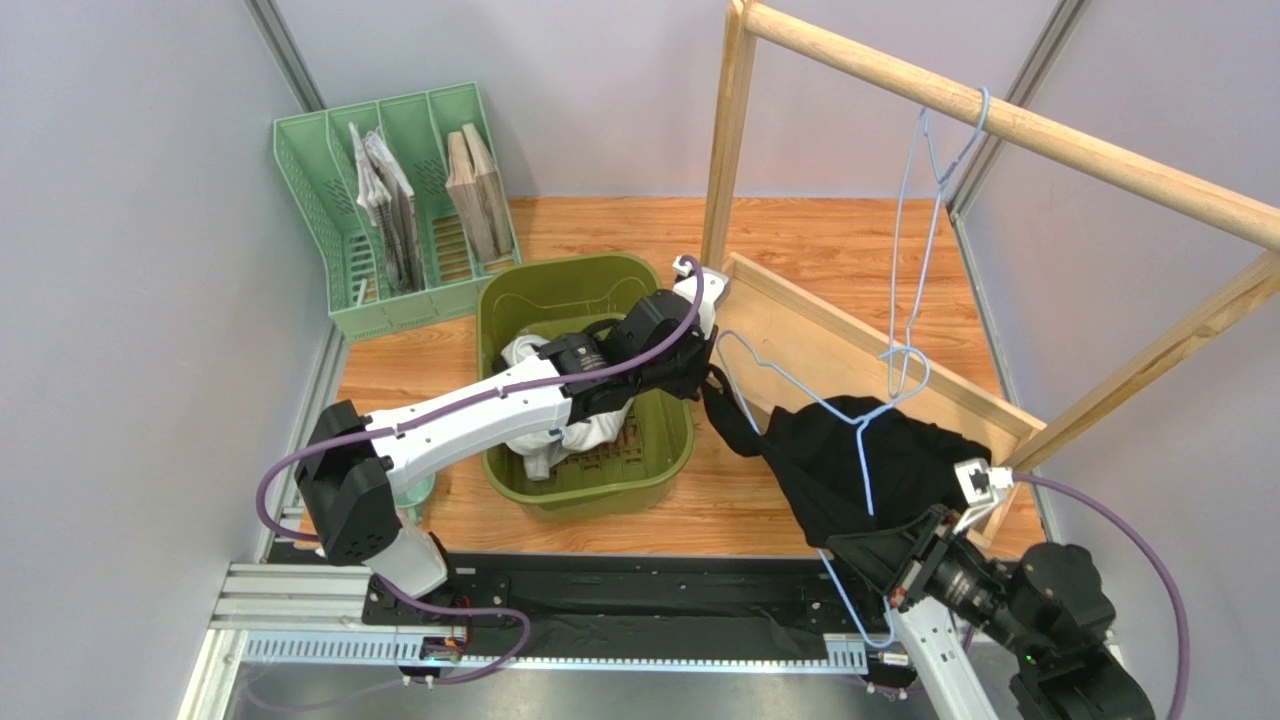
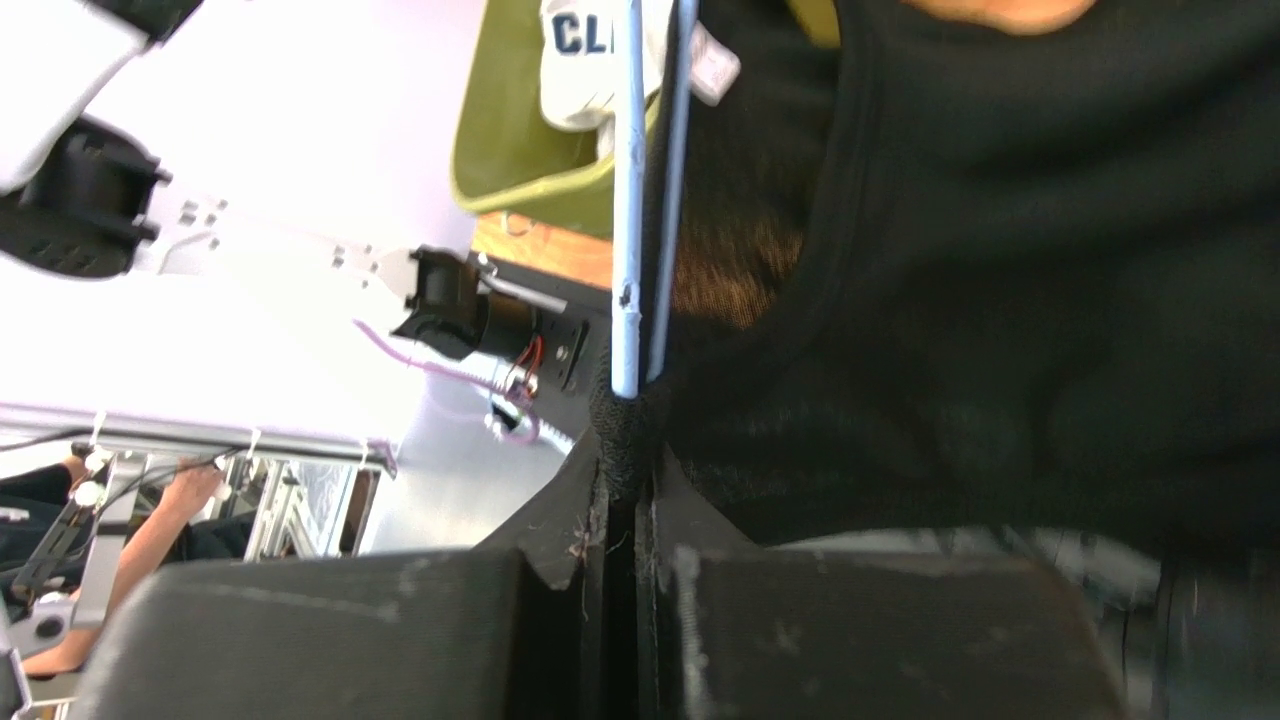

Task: Remove the tank top from the hanger

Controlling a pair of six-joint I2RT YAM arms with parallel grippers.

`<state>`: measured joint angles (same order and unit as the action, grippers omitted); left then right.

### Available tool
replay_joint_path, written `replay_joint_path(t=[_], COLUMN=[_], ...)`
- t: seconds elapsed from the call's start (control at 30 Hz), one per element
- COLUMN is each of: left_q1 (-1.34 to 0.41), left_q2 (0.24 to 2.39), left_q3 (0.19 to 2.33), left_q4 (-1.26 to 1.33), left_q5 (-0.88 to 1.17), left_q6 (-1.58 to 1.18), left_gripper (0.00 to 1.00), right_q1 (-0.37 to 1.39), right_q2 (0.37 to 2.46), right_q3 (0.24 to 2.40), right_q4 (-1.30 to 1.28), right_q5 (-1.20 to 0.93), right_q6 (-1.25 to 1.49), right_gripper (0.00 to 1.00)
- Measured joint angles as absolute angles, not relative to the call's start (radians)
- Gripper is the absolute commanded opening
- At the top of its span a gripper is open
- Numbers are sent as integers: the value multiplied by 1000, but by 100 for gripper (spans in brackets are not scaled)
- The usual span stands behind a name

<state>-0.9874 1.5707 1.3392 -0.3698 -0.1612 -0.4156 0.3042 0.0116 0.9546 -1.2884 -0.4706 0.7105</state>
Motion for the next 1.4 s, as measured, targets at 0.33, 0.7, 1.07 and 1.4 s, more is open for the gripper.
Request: replay_joint_path(t=[0.33, 0.7, 1.07, 1.4], left_q1=[-979, -1058, -1178, -1185], left_q2=[1475, 1241, 1505, 1664], left_q3=[1238, 1196, 1434, 1559], left_q4=[-361, -196, -155, -159], left_q5=[-104, 198, 175, 174], left_q6=[-392, -417, -456, -478], left_gripper=[53, 69, 70, 69], right_q1=[304, 304, 304, 304], right_q2=[46, 133, 141, 141], right_q3=[793, 794, 768, 736], right_q4=[-1068, -985, -959, -947], right_q5=[-439, -421, -421, -421], right_q6=[699, 650, 646, 646], right_gripper=[0, 0, 0, 0])
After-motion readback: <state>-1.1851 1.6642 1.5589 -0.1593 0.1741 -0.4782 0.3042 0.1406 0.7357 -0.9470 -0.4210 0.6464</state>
